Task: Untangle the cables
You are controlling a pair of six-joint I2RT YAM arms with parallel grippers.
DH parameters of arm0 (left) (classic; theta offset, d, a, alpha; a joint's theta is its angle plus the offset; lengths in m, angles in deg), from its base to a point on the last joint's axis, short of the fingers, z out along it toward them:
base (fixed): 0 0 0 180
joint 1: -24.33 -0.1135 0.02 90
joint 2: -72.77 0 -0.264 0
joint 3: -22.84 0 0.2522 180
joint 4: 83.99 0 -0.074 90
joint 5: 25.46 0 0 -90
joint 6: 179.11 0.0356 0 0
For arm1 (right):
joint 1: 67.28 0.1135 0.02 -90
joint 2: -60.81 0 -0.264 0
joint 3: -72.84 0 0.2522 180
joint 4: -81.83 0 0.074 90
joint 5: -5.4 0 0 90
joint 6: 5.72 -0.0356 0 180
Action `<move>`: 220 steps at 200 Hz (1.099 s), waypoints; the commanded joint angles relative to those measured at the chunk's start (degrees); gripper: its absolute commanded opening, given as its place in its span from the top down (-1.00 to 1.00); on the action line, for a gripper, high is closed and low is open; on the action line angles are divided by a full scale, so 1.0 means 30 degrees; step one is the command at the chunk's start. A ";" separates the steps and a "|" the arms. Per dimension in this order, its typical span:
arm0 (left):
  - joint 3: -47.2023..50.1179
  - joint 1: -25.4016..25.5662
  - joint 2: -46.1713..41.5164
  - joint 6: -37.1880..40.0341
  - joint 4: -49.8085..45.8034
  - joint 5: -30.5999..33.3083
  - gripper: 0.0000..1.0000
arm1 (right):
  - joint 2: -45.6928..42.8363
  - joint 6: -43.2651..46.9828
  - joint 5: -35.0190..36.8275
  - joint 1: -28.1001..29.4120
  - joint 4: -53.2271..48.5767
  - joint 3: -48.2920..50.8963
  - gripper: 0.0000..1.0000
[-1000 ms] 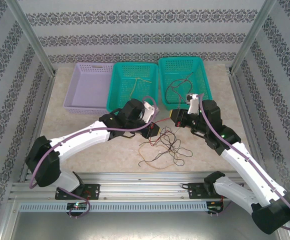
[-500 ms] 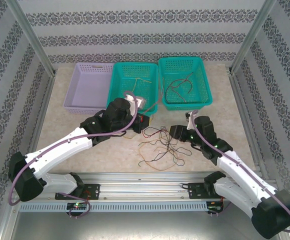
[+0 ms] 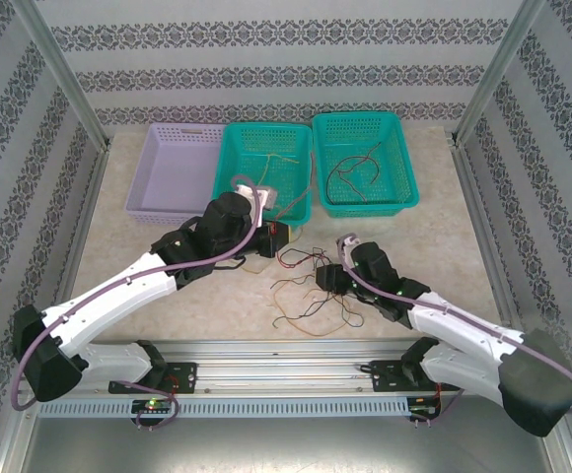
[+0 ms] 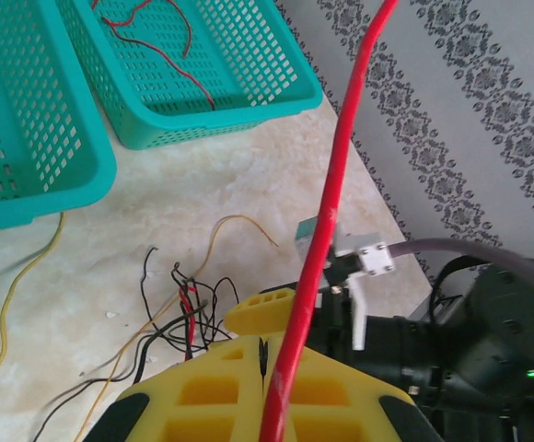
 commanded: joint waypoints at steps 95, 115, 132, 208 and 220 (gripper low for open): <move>-0.0325 -0.0246 -0.1580 -0.1715 0.0328 -0.0408 1.00 | 0.3258 0.1165 0.4497 0.1164 0.1057 -0.2751 1.00; -0.0993 -0.0749 -0.2470 -0.1020 -0.1417 0.0587 1.00 | 0.2009 0.1455 0.5355 0.1147 0.0131 -0.2555 1.00; -0.1512 -0.1659 -0.3496 -0.0529 -0.3182 0.1240 1.00 | 0.0663 0.1625 0.5670 0.0863 -0.1018 -0.2231 1.00; -0.5344 -0.6976 -0.5500 0.1750 -1.0598 0.2654 1.00 | -0.4656 0.1150 0.2986 -0.3345 -0.4459 -0.0457 1.00; -0.6348 -0.7214 -0.5265 0.2372 -1.1903 0.3606 1.00 | -0.4948 0.0917 0.2480 -0.4361 -0.5045 -0.0450 1.00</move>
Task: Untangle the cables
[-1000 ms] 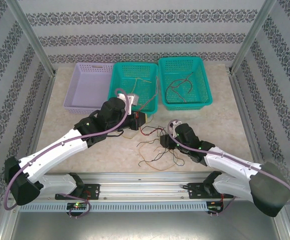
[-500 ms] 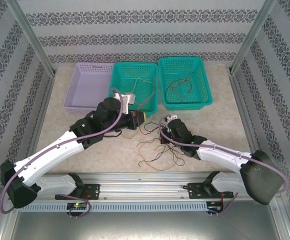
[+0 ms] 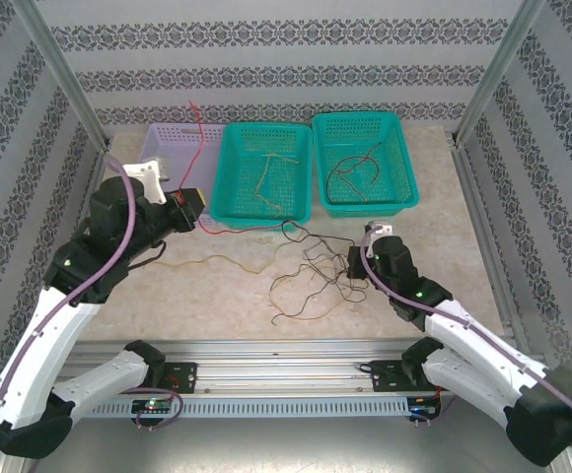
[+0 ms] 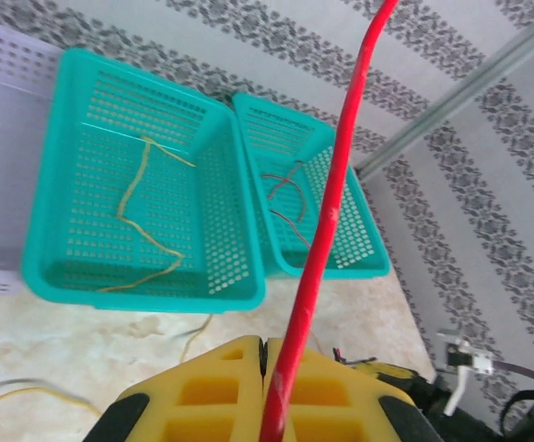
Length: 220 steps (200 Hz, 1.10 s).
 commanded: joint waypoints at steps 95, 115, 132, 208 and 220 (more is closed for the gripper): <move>-0.5659 -0.1023 0.0772 0.3505 -0.6037 0.3518 1.00 | -0.1821 -0.2265 -0.6084 -0.6948 -0.2881 -0.0341 1.00; -0.5547 -0.1036 0.0932 0.3435 -0.5004 0.2612 1.00 | -0.2927 -0.2017 -0.6784 -0.6854 -0.2473 -0.0527 1.00; -0.5716 -0.0999 0.1356 0.3394 -0.3983 0.1974 1.00 | -0.3705 -0.1959 -0.6143 -0.6793 -0.2772 -0.0513 1.00; -0.7995 -0.0991 0.8573 0.2517 0.4904 -0.6239 1.00 | -0.6557 -0.2091 -0.4876 -0.6665 -0.4248 -0.0362 1.00; -0.8944 -0.0938 1.0392 0.2066 0.5882 -0.7211 1.00 | -0.7394 -0.1998 -0.4589 -0.6616 -0.4670 -0.0688 1.00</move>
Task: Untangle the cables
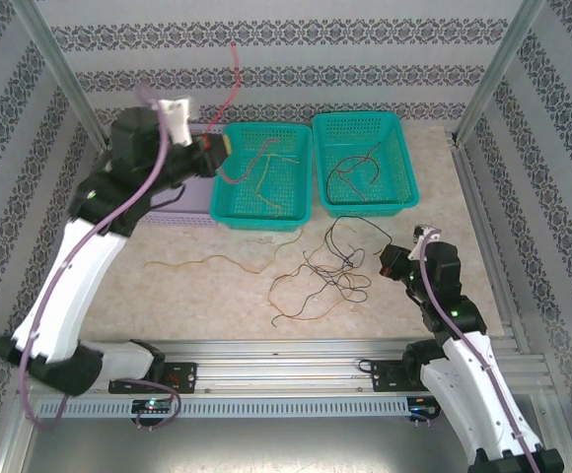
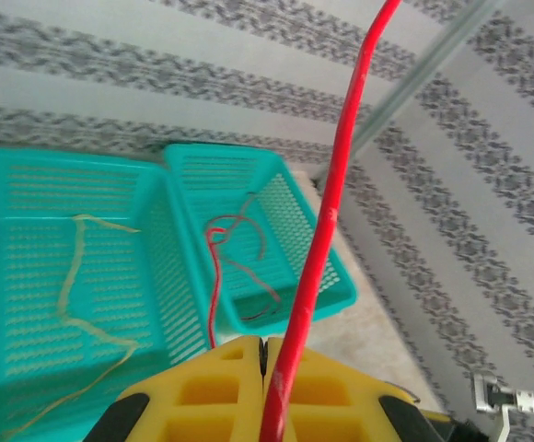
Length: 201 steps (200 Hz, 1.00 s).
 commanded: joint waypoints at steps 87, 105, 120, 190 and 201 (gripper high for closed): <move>-1.8396 0.2834 1.8561 -0.0805 0.0033 -0.4357 1.00 | -0.2923 0.0319 0.0301 0.0318 -0.3674 -0.4098 1.00; -1.9813 0.2878 2.0573 -0.1529 0.0743 -0.4097 1.00 | -0.3140 0.0149 -0.0201 0.0303 -0.4002 -0.4323 1.00; -1.9283 0.3002 2.1439 -0.1511 0.1971 -0.3678 1.00 | -0.3478 0.0128 -0.0428 0.0347 -0.4291 -0.4401 1.00; -1.9334 0.3534 2.5375 -0.2507 0.4330 -0.2509 0.95 | -0.4578 0.0392 -0.1281 0.0393 -0.5303 -0.4669 1.00; -1.9375 0.3609 2.5629 -0.2414 0.4360 -0.2402 0.89 | -0.4595 0.0376 -0.1380 0.0406 -0.5233 -0.4563 1.00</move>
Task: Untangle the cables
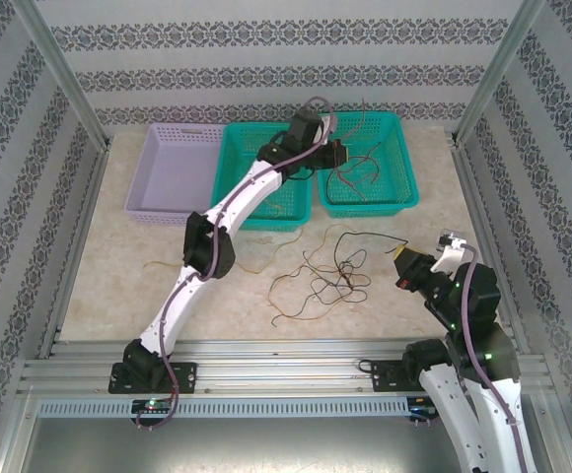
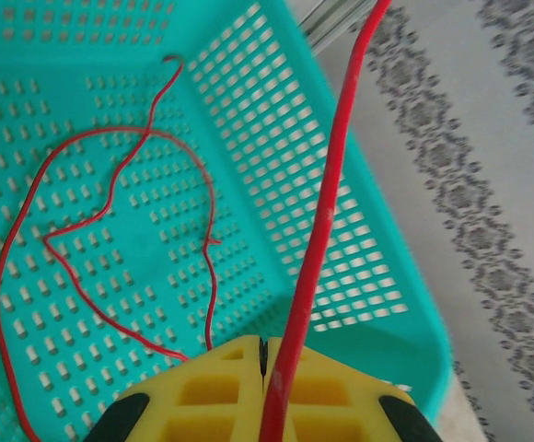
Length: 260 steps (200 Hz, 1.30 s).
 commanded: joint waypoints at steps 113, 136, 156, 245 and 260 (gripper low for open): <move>-0.0792 0.0889 -0.2088 0.2176 -0.0668 0.1229 -0.43 | 0.0042 -0.0360 -0.0262 0.0191 -0.0058 -0.0014 1.00; -0.0764 0.0889 -0.3362 0.2790 -0.1253 0.1236 -0.70 | 0.0591 -0.0562 -0.0156 0.0188 -0.0108 -0.0031 1.00; -0.0762 0.0888 -0.4263 0.2989 -0.2101 0.1054 -0.80 | 0.0997 -0.0794 0.0016 0.0205 -0.0036 -0.0058 1.00; 1.2317 0.1683 -1.4746 0.3653 0.0599 -0.2109 -0.88 | 0.6452 -0.0333 -0.0948 -0.0064 0.2185 -0.1401 1.00; 1.5252 0.1680 -1.6681 0.3237 0.1777 -0.2619 -0.89 | 0.7148 -0.0247 -0.1132 -0.0098 0.2592 -0.1642 1.00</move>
